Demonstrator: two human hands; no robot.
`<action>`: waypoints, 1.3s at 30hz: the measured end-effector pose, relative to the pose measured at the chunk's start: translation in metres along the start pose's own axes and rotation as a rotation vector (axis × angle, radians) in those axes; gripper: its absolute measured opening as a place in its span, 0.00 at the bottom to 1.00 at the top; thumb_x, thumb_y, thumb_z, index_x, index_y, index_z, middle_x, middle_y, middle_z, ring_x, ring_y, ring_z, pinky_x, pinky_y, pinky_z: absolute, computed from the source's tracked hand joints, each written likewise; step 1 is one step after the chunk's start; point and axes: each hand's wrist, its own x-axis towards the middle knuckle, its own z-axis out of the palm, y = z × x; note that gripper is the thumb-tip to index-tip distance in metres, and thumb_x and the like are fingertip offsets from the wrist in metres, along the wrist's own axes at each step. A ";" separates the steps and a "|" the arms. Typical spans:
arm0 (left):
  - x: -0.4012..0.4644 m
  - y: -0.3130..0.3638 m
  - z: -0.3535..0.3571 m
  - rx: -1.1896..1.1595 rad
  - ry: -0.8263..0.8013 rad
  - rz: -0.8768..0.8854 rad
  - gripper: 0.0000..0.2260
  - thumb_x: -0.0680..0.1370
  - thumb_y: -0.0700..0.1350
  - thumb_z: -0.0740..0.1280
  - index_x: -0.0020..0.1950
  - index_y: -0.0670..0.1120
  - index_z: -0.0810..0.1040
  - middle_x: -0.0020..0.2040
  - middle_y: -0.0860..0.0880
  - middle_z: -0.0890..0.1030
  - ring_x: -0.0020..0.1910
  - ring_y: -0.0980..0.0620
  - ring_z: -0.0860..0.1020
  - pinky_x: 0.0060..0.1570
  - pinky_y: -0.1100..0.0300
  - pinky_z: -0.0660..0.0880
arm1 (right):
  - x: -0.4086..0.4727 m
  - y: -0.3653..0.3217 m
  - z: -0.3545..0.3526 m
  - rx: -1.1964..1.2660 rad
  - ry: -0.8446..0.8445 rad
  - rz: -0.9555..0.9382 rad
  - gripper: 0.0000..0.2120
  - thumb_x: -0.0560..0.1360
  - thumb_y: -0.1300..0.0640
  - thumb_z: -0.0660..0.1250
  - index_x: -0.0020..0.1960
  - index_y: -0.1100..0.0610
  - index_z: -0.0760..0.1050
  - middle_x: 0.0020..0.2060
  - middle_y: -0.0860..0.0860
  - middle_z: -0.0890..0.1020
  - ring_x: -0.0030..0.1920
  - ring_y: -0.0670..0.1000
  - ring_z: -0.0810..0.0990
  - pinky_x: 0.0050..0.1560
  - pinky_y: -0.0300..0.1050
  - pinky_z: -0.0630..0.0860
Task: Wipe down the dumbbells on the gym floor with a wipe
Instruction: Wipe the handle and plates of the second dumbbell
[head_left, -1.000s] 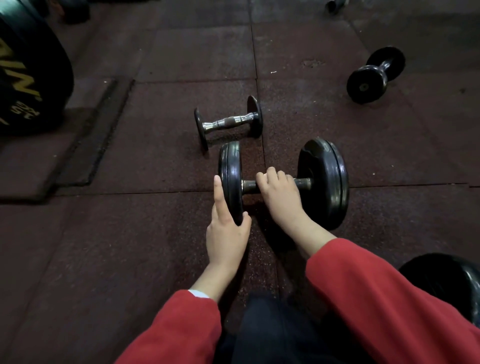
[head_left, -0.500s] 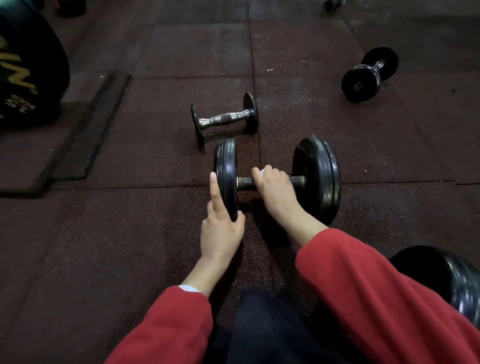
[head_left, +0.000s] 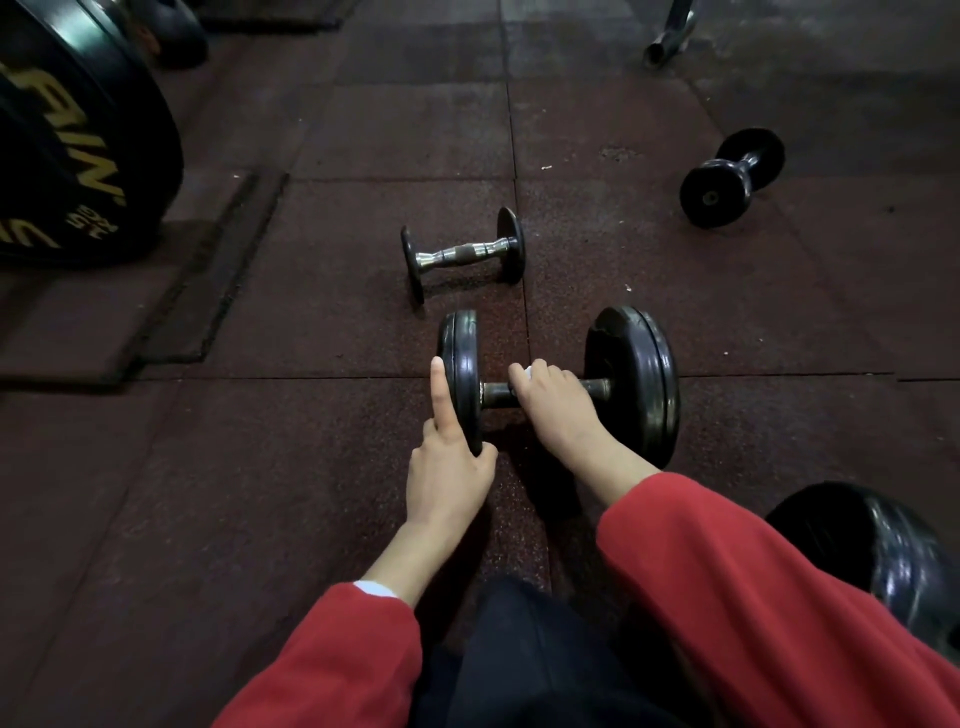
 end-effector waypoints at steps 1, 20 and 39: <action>-0.003 -0.001 0.000 -0.004 -0.001 0.002 0.44 0.75 0.44 0.65 0.70 0.57 0.29 0.59 0.38 0.75 0.53 0.35 0.77 0.54 0.48 0.72 | -0.001 0.000 -0.003 -0.002 -0.020 -0.004 0.12 0.64 0.63 0.53 0.32 0.55 0.74 0.23 0.51 0.74 0.21 0.51 0.75 0.21 0.38 0.70; 0.048 0.014 -0.018 0.002 -0.013 -0.070 0.37 0.74 0.61 0.63 0.75 0.58 0.44 0.62 0.38 0.76 0.61 0.37 0.74 0.59 0.51 0.69 | 0.007 0.009 -0.017 0.092 -0.286 0.031 0.21 0.81 0.62 0.48 0.73 0.61 0.57 0.61 0.60 0.70 0.61 0.60 0.70 0.65 0.54 0.63; 0.087 0.004 0.014 -0.598 0.254 0.009 0.18 0.82 0.46 0.54 0.73 0.49 0.64 0.72 0.52 0.67 0.64 0.68 0.63 0.54 0.87 0.54 | 0.025 -0.009 -0.017 0.507 -0.062 0.073 0.10 0.75 0.62 0.63 0.53 0.61 0.78 0.49 0.57 0.80 0.51 0.58 0.74 0.52 0.54 0.73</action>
